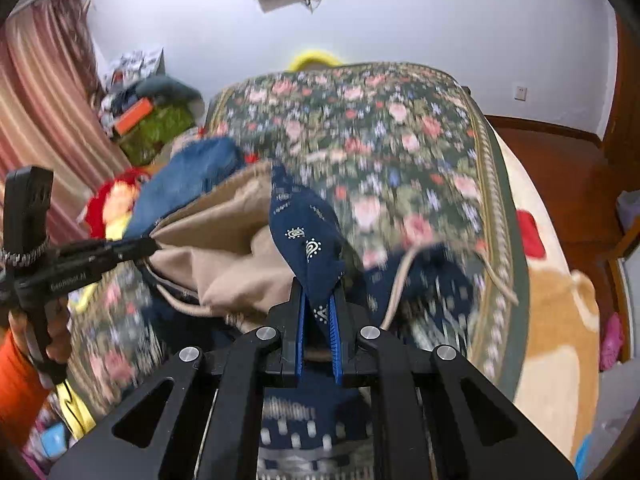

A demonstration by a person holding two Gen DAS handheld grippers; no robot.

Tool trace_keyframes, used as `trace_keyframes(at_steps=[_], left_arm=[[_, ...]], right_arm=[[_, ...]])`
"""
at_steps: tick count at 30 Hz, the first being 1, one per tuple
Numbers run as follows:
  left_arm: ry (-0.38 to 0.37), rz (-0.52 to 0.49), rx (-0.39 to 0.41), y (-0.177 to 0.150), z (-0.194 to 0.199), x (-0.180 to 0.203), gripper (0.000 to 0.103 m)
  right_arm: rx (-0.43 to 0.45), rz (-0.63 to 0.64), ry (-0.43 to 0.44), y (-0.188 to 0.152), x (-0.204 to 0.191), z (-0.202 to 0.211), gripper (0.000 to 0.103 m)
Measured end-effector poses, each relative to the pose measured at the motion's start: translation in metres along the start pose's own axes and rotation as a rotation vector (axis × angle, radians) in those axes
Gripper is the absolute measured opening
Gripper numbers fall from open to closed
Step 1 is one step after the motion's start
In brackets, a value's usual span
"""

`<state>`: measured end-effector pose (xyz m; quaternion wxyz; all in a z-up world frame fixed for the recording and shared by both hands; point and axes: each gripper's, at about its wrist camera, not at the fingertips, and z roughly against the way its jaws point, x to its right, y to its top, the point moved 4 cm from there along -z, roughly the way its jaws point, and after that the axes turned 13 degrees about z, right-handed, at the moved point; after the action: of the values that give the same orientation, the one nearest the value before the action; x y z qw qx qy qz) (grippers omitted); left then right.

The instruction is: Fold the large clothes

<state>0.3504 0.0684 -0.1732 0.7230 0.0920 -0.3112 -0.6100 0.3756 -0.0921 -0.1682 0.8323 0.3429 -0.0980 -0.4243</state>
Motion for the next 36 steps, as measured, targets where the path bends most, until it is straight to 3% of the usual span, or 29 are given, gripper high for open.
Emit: trace_keyframes(at_steps=[9,12,14,16,18,21,23,30,36], left_arm=[[0.058,0.002,-0.106,-0.085,-0.015,-0.016,0.01],[0.074,0.017,-0.118,-0.099,-0.02,-0.021,0.016],[0.09,0.021,-0.123,-0.104,-0.021,-0.023,0.024],[0.111,0.016,-0.121,-0.109,-0.019,-0.024,0.043],[0.111,0.003,-0.117,-0.111,-0.013,-0.023,0.044],[0.121,-0.024,-0.101,-0.107,-0.001,-0.021,0.045],[0.115,-0.028,-0.072,-0.1,0.01,-0.019,0.048],[0.09,0.011,0.019,-0.051,0.029,-0.015,0.057],[0.057,0.042,0.023,-0.012,0.006,-0.014,0.057]], right_arm=[[-0.142,-0.075,0.005,-0.074,-0.01,-0.02,0.013],[-0.182,-0.112,-0.007,-0.09,-0.006,-0.027,0.014],[-0.211,-0.141,0.002,-0.097,-0.004,-0.029,0.026],[-0.247,-0.177,0.019,-0.102,0.0,-0.029,0.039],[-0.235,-0.184,0.009,-0.102,0.0,-0.021,0.043],[-0.189,-0.149,-0.022,-0.092,0.0,-0.005,0.046],[-0.15,-0.131,-0.025,-0.08,-0.001,0.005,0.058],[-0.047,-0.075,-0.012,-0.034,-0.013,0.01,0.063],[-0.033,-0.034,0.022,-0.005,-0.025,-0.019,0.064]])
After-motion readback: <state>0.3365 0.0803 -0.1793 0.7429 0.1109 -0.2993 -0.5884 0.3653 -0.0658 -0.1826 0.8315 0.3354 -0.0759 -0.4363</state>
